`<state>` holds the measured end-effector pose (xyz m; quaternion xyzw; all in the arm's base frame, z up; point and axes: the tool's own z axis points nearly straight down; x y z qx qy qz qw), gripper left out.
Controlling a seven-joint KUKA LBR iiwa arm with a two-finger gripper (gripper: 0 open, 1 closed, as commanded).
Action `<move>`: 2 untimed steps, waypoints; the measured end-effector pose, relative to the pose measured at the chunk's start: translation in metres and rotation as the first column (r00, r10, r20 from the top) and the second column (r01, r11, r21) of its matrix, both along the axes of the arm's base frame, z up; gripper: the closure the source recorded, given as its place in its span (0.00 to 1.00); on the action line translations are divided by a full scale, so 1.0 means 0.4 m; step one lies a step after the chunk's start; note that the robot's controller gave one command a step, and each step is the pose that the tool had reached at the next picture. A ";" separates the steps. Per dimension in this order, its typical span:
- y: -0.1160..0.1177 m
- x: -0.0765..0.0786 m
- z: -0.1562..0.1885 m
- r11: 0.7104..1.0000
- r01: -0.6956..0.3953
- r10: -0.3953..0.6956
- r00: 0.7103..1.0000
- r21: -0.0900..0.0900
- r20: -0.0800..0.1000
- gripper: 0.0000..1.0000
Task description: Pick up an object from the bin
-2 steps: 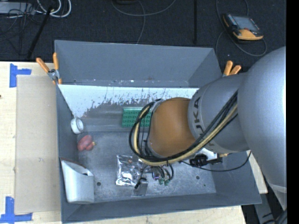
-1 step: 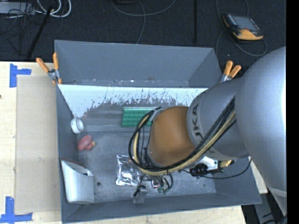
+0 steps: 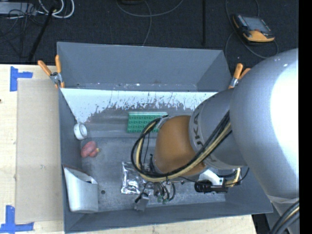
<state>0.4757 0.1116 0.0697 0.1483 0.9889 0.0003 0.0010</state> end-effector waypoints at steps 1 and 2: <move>0.000 0.002 0.000 1.000 0.002 -0.002 1.000 0.000 0.001 0.00; -0.001 0.000 -0.002 1.000 0.005 -0.005 1.000 0.000 -0.001 1.00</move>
Offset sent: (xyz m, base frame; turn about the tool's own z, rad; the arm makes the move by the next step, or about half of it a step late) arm 0.0000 0.0000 0.0000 0.0000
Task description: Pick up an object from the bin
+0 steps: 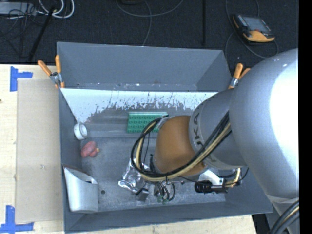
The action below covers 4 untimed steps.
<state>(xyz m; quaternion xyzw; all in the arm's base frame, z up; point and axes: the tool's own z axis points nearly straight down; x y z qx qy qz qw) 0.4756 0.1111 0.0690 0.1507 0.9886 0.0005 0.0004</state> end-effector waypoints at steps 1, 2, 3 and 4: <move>-0.001 0.000 0.070 1.000 0.001 -0.001 1.000 0.000 -0.001 1.00; -0.002 0.002 0.128 1.000 0.001 -0.001 1.000 0.000 0.000 1.00; -0.002 0.002 0.195 1.000 0.000 0.000 1.000 0.000 -0.001 1.00; -0.003 0.004 0.296 1.000 -0.002 0.002 1.000 0.000 0.001 1.00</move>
Offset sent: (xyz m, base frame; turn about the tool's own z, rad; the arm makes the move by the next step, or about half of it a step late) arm 0.0000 0.0000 0.0275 0.0000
